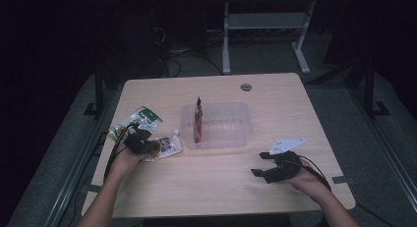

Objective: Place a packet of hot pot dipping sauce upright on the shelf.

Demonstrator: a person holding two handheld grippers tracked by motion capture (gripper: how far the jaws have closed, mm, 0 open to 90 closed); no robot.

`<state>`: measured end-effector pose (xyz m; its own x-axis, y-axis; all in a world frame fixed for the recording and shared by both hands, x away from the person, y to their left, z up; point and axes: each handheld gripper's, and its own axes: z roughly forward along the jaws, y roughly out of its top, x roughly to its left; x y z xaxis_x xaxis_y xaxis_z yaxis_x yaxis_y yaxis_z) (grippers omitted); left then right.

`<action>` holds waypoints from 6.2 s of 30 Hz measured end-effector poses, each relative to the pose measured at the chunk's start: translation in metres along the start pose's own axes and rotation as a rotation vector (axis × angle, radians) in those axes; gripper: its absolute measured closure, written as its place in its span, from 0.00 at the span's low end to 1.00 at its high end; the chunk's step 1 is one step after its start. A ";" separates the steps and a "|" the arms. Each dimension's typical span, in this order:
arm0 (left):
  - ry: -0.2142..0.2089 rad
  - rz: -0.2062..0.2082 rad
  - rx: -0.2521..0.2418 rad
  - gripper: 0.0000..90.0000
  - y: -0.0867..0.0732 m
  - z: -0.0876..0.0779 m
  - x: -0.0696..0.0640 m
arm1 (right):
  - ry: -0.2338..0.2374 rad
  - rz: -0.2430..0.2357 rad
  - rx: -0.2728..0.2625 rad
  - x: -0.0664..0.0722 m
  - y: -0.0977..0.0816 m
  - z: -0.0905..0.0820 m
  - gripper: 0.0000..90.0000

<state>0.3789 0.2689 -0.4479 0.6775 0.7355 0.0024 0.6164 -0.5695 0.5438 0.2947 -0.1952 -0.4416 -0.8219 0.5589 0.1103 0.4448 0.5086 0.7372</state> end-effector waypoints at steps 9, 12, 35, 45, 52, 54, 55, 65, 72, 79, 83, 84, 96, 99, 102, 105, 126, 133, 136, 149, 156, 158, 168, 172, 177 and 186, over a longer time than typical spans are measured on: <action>-0.021 0.028 0.054 1.00 0.004 0.001 -0.001 | -0.004 -0.005 -0.007 -0.002 -0.001 -0.001 0.32; -0.040 0.036 0.061 1.00 0.002 -0.001 -0.003 | -0.006 -0.006 -0.008 -0.002 -0.001 -0.001 0.32; -0.197 0.125 0.100 1.00 -0.016 -0.015 -0.052 | -0.005 0.017 -0.021 -0.002 0.001 -0.002 0.32; -0.246 0.186 0.110 1.00 -0.009 -0.010 -0.077 | -0.001 0.017 -0.019 -0.002 0.000 -0.002 0.32; -0.280 0.234 0.118 1.00 0.002 -0.003 -0.095 | -0.002 0.017 -0.019 -0.002 0.001 -0.002 0.32; -0.294 0.248 0.117 1.00 0.006 -0.001 -0.100 | -0.002 0.017 -0.019 -0.001 0.001 -0.002 0.32; -0.300 0.256 0.120 1.00 0.008 0.000 -0.102 | -0.001 0.017 -0.019 -0.002 0.001 -0.002 0.32; -0.358 0.324 0.121 1.00 0.026 0.014 -0.129 | -0.004 0.001 -0.022 -0.002 0.001 -0.001 0.32; -0.405 0.379 0.118 1.00 0.040 0.024 -0.153 | -0.001 -0.003 -0.021 -0.002 0.002 -0.002 0.32; -0.425 0.346 0.083 1.00 0.041 0.023 -0.156 | 0.003 -0.004 -0.022 -0.001 0.002 -0.003 0.32; -0.401 0.307 0.037 1.00 0.038 0.009 -0.146 | 0.007 -0.009 -0.025 0.000 0.002 -0.002 0.32; -0.383 0.289 0.021 0.99 0.036 0.004 -0.141 | 0.007 -0.010 -0.026 0.000 0.002 -0.002 0.32; -0.278 0.196 -0.020 0.36 0.021 0.001 -0.126 | 0.006 -0.003 -0.015 0.001 0.003 -0.001 0.32; -0.270 0.214 -0.013 0.35 0.021 0.006 -0.129 | 0.006 -0.005 -0.015 0.001 0.003 -0.001 0.32; -0.265 0.214 -0.010 0.39 0.021 0.008 -0.132 | 0.004 -0.013 -0.018 0.000 0.002 -0.001 0.32; -0.246 0.227 -0.013 0.58 0.023 0.006 -0.128 | 0.004 -0.017 -0.018 0.000 0.002 -0.001 0.32; -0.259 0.256 0.038 1.00 0.026 0.018 -0.137 | 0.043 0.038 -0.017 0.004 0.012 0.005 0.29; -0.274 0.225 0.030 1.00 0.026 0.019 -0.136 | 0.150 0.059 0.002 0.010 0.032 0.031 0.26; -0.274 0.229 0.032 1.00 0.026 0.019 -0.136 | 0.189 0.074 0.015 0.014 0.038 0.042 0.26; -0.276 0.228 0.033 1.00 0.025 0.018 -0.135 | 0.313 0.088 0.147 0.021 0.052 0.093 0.34; -0.277 0.229 0.033 1.00 0.025 0.018 -0.134 | 0.367 0.092 0.163 0.028 0.058 0.107 0.44; -0.276 0.226 0.030 1.00 0.025 0.018 -0.134 | 0.378 0.082 0.163 0.028 0.058 0.108 0.50; -0.281 0.222 0.024 1.00 0.024 0.018 -0.134 | 0.451 0.106 0.181 0.031 0.063 0.119 0.62; -0.281 0.221 0.021 1.00 0.023 0.019 -0.134 | 0.464 0.095 0.184 0.028 0.062 0.119 0.69; -0.287 0.215 0.022 1.00 0.023 0.018 -0.133 | 0.477 0.094 0.193 0.024 0.064 0.123 0.80; -0.300 0.206 0.016 1.00 0.022 0.017 -0.130 | 0.472 0.051 0.186 0.026 0.069 0.123 0.94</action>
<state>0.3109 0.1546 -0.4509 0.8742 0.4658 -0.1374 0.4595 -0.7019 0.5442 0.3474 -0.0649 -0.4699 -0.8495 0.2509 0.4640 0.5091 0.6206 0.5964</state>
